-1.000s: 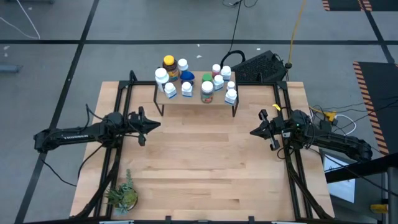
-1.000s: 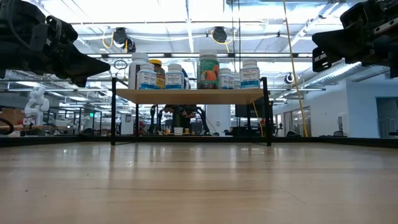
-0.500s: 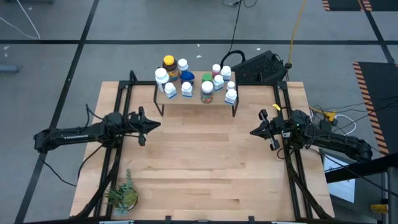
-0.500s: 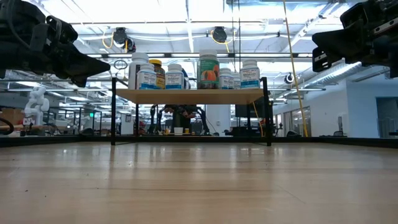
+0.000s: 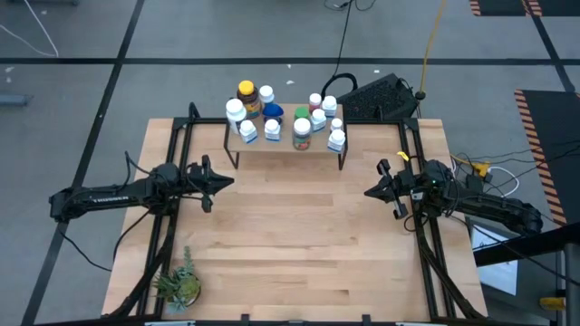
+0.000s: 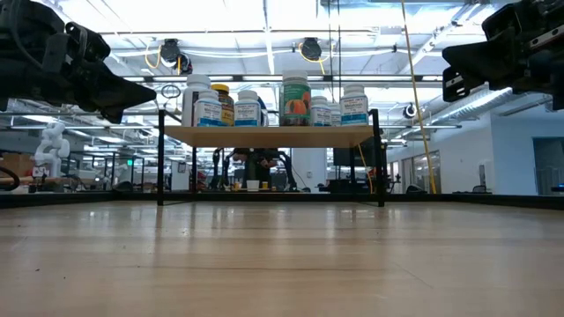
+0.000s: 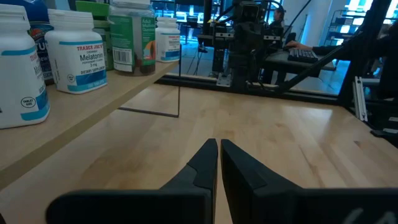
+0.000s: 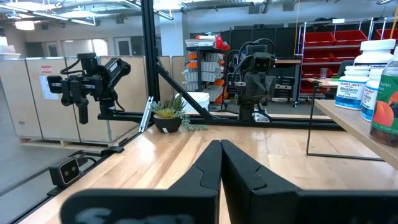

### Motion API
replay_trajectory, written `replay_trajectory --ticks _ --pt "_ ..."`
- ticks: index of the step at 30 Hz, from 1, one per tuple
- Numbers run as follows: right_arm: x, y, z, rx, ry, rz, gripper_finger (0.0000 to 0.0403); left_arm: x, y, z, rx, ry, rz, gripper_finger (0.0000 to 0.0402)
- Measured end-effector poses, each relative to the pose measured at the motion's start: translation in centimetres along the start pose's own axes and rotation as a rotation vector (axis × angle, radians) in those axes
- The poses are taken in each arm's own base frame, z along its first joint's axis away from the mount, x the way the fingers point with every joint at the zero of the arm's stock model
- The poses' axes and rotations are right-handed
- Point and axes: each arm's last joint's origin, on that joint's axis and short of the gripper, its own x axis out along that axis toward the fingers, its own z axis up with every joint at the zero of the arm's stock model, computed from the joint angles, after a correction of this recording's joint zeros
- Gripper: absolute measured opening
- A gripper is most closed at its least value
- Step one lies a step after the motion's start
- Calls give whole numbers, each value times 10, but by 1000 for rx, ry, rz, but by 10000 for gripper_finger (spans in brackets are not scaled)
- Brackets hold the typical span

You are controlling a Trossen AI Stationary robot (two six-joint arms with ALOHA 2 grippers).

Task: Pick and place medicine bottles onto shelf by color
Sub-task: Return to Home Position

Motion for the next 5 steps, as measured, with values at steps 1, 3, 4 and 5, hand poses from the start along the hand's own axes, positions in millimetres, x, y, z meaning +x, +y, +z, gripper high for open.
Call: replay_trajectory --ticks 1,3,4,5 --pt "0 0 0 0 0 0 0 0 0 0 0 0 0 21" --pt "0 0 0 0 0 0 0 0 0 0 0 0 0 21" --pt "0 0 0 0 0 0 0 0 0 0 0 0 0 21" --pt "0 0 0 0 0 0 0 0 0 0 0 0 0 21"
